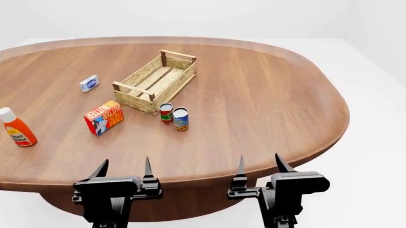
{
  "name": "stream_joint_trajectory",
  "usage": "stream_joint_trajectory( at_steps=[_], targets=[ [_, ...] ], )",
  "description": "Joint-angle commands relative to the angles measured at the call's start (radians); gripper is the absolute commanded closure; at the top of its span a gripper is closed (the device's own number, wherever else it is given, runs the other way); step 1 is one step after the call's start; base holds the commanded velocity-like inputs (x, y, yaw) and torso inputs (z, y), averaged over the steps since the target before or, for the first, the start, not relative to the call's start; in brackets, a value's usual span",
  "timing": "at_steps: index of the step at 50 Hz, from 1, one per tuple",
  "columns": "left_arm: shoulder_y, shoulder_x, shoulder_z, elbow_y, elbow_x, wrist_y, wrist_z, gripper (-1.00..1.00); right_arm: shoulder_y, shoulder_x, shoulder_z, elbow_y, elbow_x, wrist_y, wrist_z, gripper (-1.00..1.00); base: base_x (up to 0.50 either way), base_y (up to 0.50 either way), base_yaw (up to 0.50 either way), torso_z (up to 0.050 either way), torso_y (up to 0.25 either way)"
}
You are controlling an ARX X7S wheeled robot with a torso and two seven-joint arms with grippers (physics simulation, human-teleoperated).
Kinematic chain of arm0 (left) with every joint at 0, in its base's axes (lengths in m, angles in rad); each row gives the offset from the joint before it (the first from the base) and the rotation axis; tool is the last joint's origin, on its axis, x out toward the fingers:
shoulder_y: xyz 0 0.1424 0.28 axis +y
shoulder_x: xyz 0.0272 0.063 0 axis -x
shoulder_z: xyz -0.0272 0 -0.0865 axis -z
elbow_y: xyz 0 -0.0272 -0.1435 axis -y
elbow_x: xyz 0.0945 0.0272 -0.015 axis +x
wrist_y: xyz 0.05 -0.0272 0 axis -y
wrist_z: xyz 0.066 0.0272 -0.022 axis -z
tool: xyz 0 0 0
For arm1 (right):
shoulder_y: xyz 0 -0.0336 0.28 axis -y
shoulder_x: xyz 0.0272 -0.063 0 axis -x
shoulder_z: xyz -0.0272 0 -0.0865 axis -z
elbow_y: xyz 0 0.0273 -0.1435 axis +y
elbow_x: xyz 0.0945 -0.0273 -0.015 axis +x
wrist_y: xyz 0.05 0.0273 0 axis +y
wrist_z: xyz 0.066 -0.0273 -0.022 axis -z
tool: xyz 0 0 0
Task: Pick up the ketchup, and put it in the wooden tray.
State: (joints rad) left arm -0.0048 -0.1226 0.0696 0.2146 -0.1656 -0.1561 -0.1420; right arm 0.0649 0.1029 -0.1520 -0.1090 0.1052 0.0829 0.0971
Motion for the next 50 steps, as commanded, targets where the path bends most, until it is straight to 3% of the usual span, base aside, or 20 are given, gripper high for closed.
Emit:
stream_joint_trajectory(
  at_steps=[1, 9, 34, 50],
  targets=[
    [-0.001, -0.018, -0.006, 0.043, -0.023, -0.029, -0.018, -1.00, 0.009, 0.002, 0.003, -0.008, 0.060, 0.003, -0.001, -1.00, 0.00, 0.00, 0.00, 0.000, 0.000],
    [-0.010, -0.023, -0.005, 0.043, -0.031, -0.030, -0.027, -1.00, 0.028, 0.016, -0.008, -0.028, 0.077, 0.009, -0.006, -1.00, 0.00, 0.00, 0.05, 0.000, 0.000],
    [-0.076, -0.032, -0.015, 0.114, -0.052, -0.100, -0.094, -1.00, 0.088, 0.116, -0.023, -0.119, 0.088, 0.120, -0.031, -1.00, 0.00, 0.00, 0.50, 0.000, 0.000],
    [-0.254, -0.057, 0.048, 0.153, -0.086, -0.260, -0.069, -1.00, 0.173, 0.142, -0.033, -0.147, 0.105, 0.229, -0.034, -1.00, 0.00, 0.00, 0.50, 0.000, 0.000]
  ],
)
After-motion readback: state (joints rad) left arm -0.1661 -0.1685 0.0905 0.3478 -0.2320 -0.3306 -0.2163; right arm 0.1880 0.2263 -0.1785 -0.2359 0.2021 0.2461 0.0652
